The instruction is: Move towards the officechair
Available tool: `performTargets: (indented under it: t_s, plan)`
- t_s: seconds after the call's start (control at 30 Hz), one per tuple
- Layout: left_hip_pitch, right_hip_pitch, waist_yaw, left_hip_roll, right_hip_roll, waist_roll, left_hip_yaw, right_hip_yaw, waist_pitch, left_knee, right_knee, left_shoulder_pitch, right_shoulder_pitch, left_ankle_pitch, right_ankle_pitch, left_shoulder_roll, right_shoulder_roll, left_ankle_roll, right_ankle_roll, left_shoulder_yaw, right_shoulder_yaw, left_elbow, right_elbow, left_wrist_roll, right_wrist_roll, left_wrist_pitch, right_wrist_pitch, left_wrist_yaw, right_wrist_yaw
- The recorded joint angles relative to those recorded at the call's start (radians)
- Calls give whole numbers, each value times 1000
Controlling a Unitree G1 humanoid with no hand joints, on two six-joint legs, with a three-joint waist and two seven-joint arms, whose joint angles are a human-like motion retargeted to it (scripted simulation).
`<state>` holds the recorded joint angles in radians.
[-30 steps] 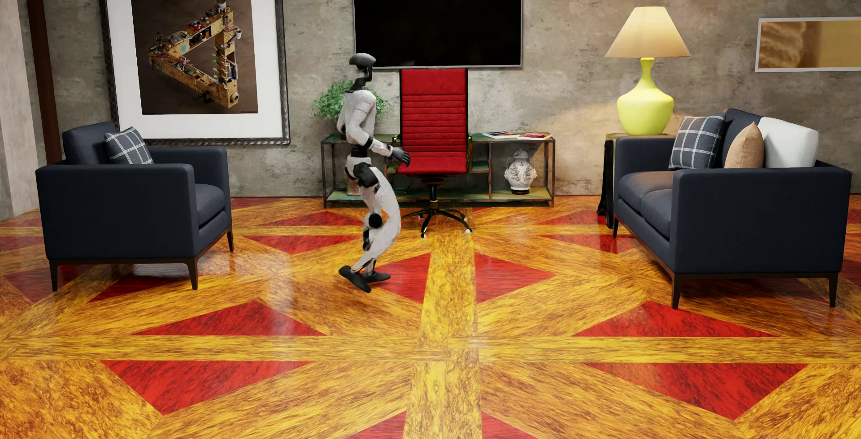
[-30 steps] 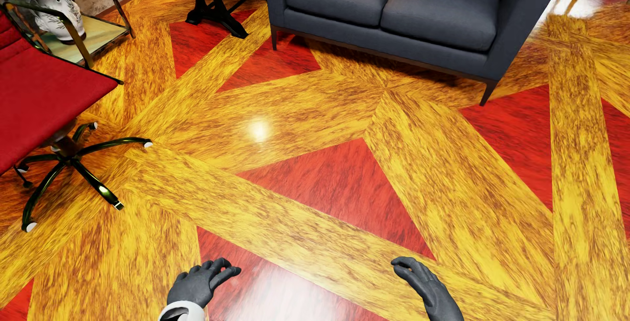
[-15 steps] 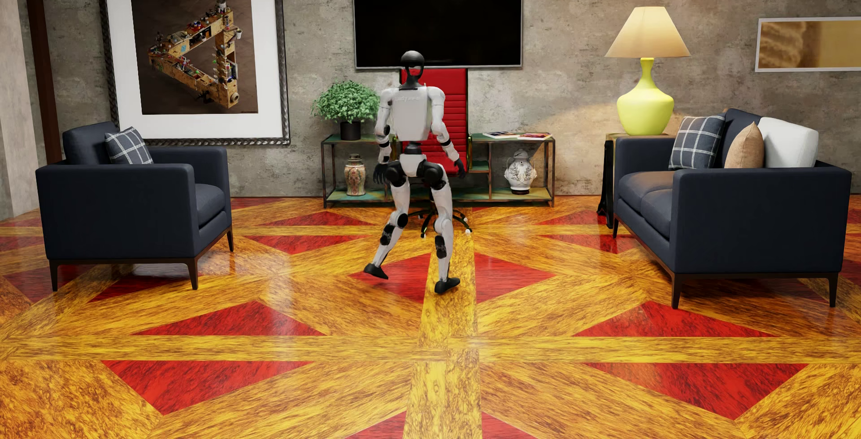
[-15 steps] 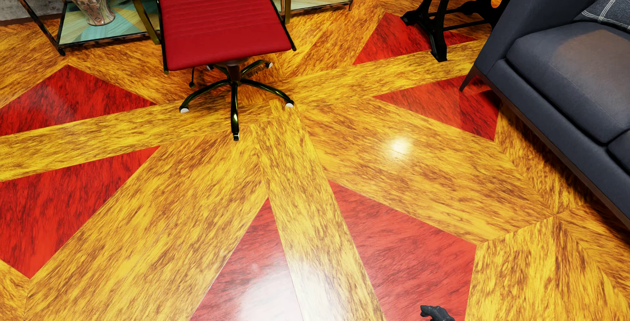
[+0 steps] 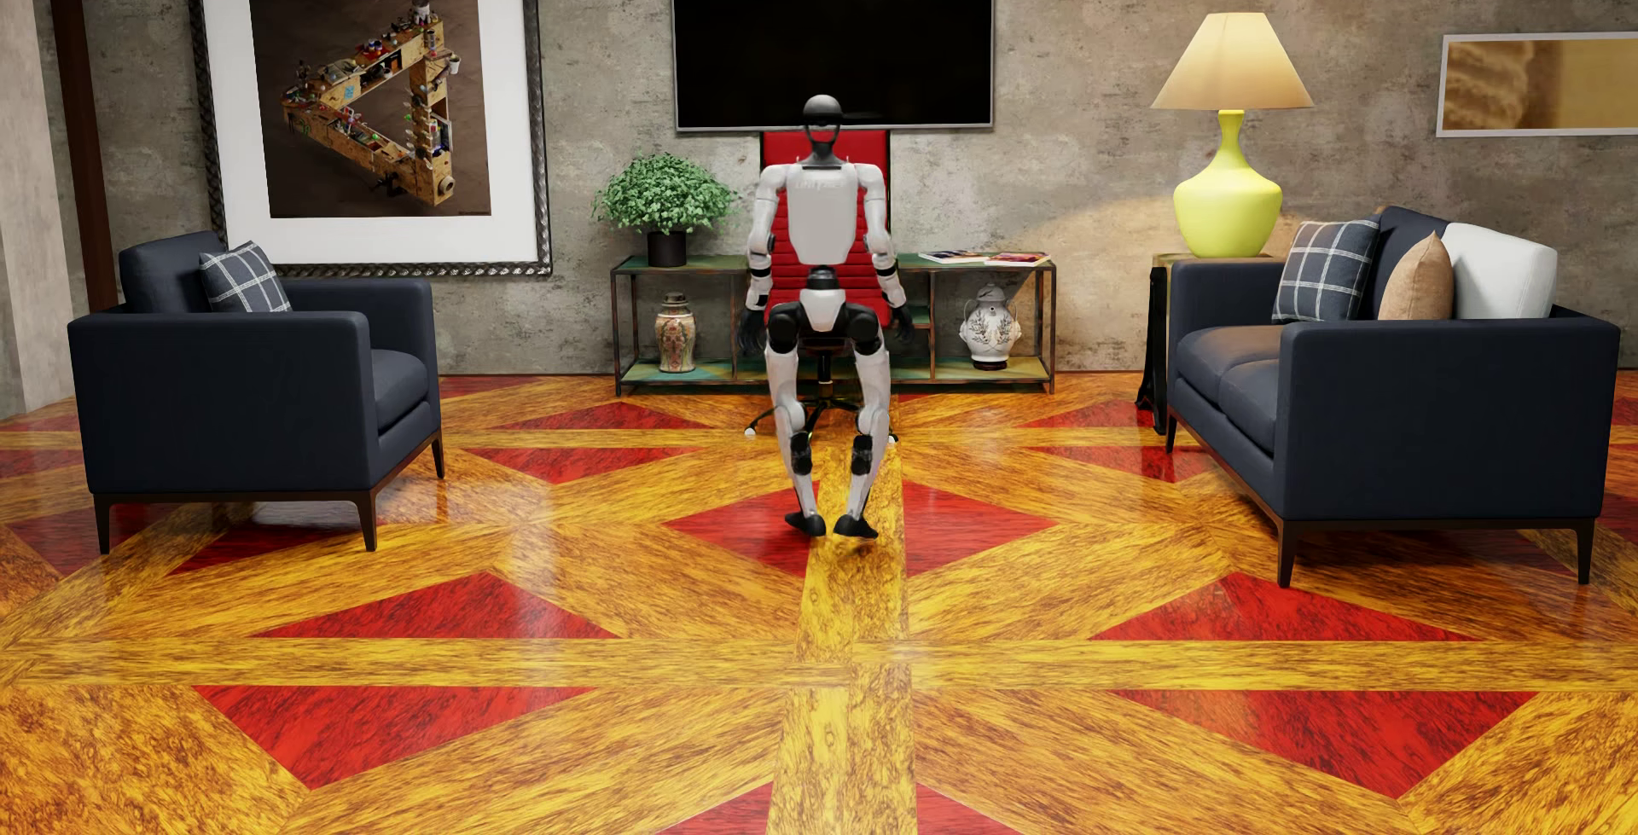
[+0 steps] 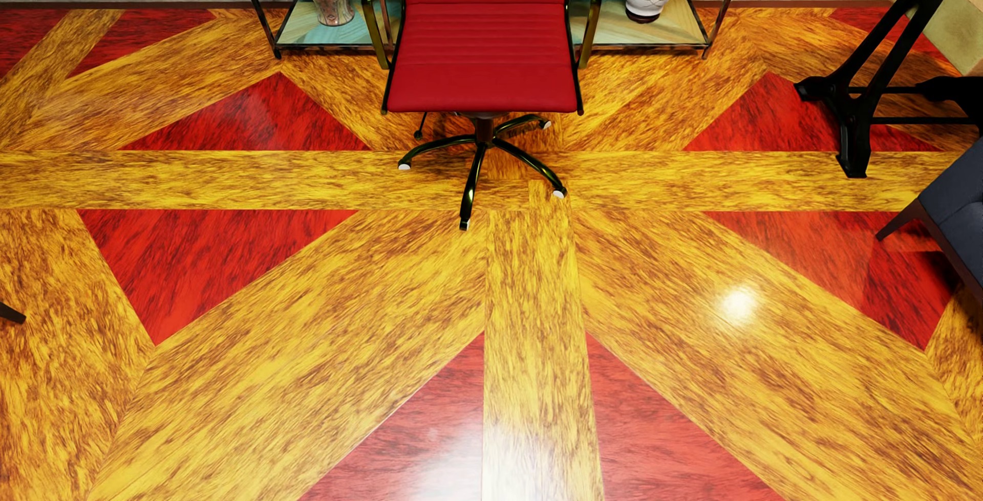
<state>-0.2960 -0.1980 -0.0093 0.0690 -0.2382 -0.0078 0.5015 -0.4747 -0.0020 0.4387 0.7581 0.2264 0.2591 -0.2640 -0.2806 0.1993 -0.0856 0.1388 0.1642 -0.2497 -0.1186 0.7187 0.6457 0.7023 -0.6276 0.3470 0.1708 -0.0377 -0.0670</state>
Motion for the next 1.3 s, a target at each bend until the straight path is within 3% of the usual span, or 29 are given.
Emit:
performTargets:
  t_s: [0.07, 0.13, 0.2, 0.27, 0.33, 0.4, 0.53, 0.67, 0.77, 0.87, 0.9, 1.0, 1.03, 1.1, 1.13, 1.3]
  plan:
    - [15, -137, -22, -12, -49, -9, -22, 114, 9, 7, 260, -37, 13, -19, 60, 0, 5, -14, -5, -6, -5, -45, -35, 20, -20, -24, -1, 20, 10]
    - [38, -227, -34, -12, -70, -18, -42, 208, 14, 6, 346, -68, 35, -29, 49, 1, 11, -35, 48, 9, -30, -83, -45, 13, -20, -42, 6, 59, 11]
    - [62, -251, -40, -9, -131, -23, -65, 224, 13, -8, 252, -91, 51, -27, 39, 2, 20, -61, 47, 21, -48, -118, -37, 11, -25, -51, 18, 82, 24]
    - [74, -242, -48, -9, -166, -27, -102, 246, 10, -10, 65, -106, 65, -30, 24, 5, 23, -84, 5, 16, -63, -162, -38, 24, -26, -65, 17, 89, 46]
    - [84, -209, -56, -3, -91, -28, -155, 421, 7, -10, -150, -114, 79, -32, 44, 5, 35, -109, 78, 7, -89, -191, -44, 28, -13, -76, 21, 87, 49]
    - [95, -146, -52, 19, -11, -27, -199, 577, 4, -12, -286, -111, 83, -28, 59, 9, 50, -137, 85, -1, -94, -198, -39, 35, -14, -69, 27, 77, 44]
    - [89, -84, -32, 96, 41, -32, -261, 459, 6, 24, -291, -68, 52, -13, -26, 12, 39, -203, -4, 4, -15, -173, -19, 53, -67, -36, 22, 66, 64]
    - [51, -54, -24, 193, 131, -11, -344, 376, 15, 64, -290, -33, 21, 19, -60, 35, 33, -251, -64, -37, 44, -121, -48, 91, -77, -16, 2, -13, 39]
    - [12, -38, -22, 250, 193, 11, -406, 313, 22, 77, -306, -22, 1, 55, -73, 44, 41, -255, -109, -54, 48, -99, -67, 95, -38, -10, 10, -48, 19]
    - [-19, -36, -28, 309, 219, 33, -314, 250, 24, 82, -312, -23, -4, 84, -84, 43, 28, -218, -144, -72, 42, -92, -52, 86, -31, -7, -4, -53, 9]
    - [-32, -37, -29, 310, 221, 38, -296, 232, 25, 103, -313, -28, -9, 67, -87, 42, 24, -203, -152, -78, 42, -91, -48, 82, -31, -8, -4, -52, 9]
    - [-65, -35, -32, 206, 217, 48, -366, 190, 24, 207, -311, -46, -20, -20, -89, 45, 13, -259, -168, -93, 47, -97, -31, 72, -33, -12, -2, -47, 14]
    - [-59, -33, -35, 175, 216, 51, -367, 177, 23, 225, -314, -55, -30, -40, -89, 45, 14, -242, -172, -94, 56, -97, -33, 70, -35, -13, 14, -44, 18]
    - [-13, -25, -41, 186, 210, 58, -240, 161, 16, 171, -339, -65, -43, -39, -82, 40, 7, -177, -177, -98, 63, -102, -33, 63, -32, -19, 32, -31, 19]
    - [9, -24, -39, 176, 207, 59, -224, 162, 14, 127, -346, -69, -49, -32, -78, 38, 5, -166, -179, -102, 61, -103, -30, 60, -28, -22, 39, -24, 17]
    - [52, -25, -33, 137, 190, 50, -219, 160, 5, 3, -372, -87, -68, 15, -65, 49, 32, -198, -186, -127, 41, -107, -5, 58, -11, -25, 55, -17, 12]
